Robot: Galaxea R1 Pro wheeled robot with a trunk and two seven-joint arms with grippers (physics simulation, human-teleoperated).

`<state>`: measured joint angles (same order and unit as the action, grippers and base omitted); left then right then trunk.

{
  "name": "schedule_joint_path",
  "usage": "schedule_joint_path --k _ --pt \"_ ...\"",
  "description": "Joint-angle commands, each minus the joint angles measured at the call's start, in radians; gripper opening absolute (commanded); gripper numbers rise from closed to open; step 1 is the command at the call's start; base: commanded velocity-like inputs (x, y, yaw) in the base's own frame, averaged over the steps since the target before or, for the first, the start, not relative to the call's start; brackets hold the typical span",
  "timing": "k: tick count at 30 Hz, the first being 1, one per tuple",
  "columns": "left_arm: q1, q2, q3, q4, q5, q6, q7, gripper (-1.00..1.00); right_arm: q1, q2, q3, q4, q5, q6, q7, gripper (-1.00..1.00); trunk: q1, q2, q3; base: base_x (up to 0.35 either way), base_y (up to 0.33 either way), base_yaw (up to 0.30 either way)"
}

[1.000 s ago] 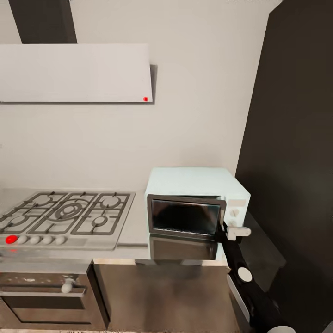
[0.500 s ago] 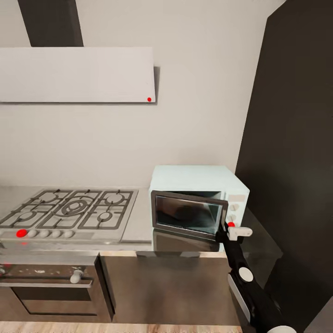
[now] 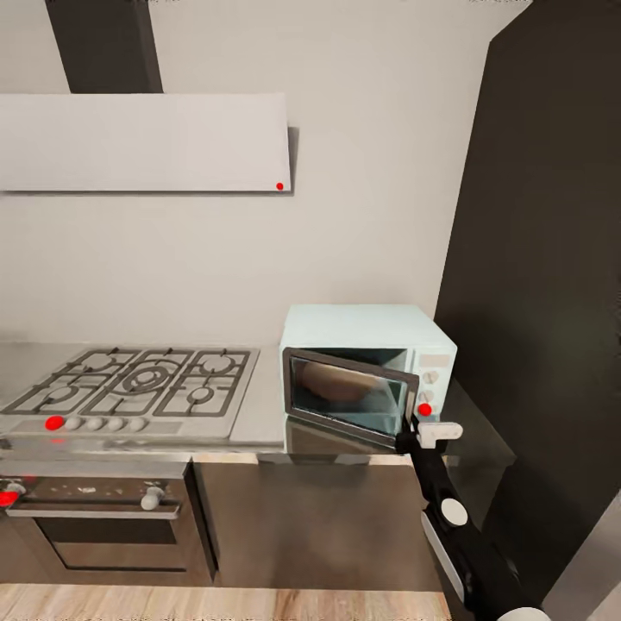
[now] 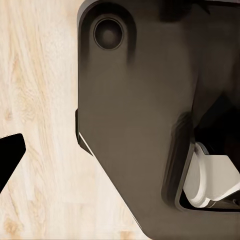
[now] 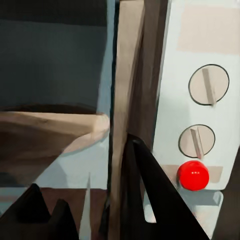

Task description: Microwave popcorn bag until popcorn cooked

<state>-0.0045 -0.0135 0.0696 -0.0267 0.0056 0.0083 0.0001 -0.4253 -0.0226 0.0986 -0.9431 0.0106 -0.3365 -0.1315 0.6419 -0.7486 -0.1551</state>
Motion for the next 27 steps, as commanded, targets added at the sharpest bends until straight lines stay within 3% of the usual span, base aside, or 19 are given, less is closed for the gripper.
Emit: schedule_joint_path --k 1,25,26,27 --pt "0.0 0.0 0.007 -0.001 0.001 0.001 0.0 1.0 -0.001 -0.002 0.003 0.0 -0.006 -0.004 -0.018 -1.0 0.0 -0.001 -0.002 -0.236 0.0 0.0" --pt "0.0 0.0 0.007 -0.001 0.001 0.001 0.0 1.0 -0.001 -0.002 0.003 0.0 -0.006 -0.004 -0.018 -1.0 0.0 -0.001 -0.002 -0.039 0.008 0.0" --pt "0.0 0.0 0.007 -0.001 0.001 0.001 0.0 1.0 -0.001 -0.002 0.003 0.0 -0.006 -0.004 -0.018 1.0 0.0 -0.001 -0.002 0.0 0.0 0.0" --pt "0.0 0.0 0.007 -0.001 0.001 0.001 0.0 1.0 -0.001 -0.002 0.003 0.0 -0.006 -0.004 -0.018 1.0 0.0 -0.001 -0.002 0.0 0.0 0.0"
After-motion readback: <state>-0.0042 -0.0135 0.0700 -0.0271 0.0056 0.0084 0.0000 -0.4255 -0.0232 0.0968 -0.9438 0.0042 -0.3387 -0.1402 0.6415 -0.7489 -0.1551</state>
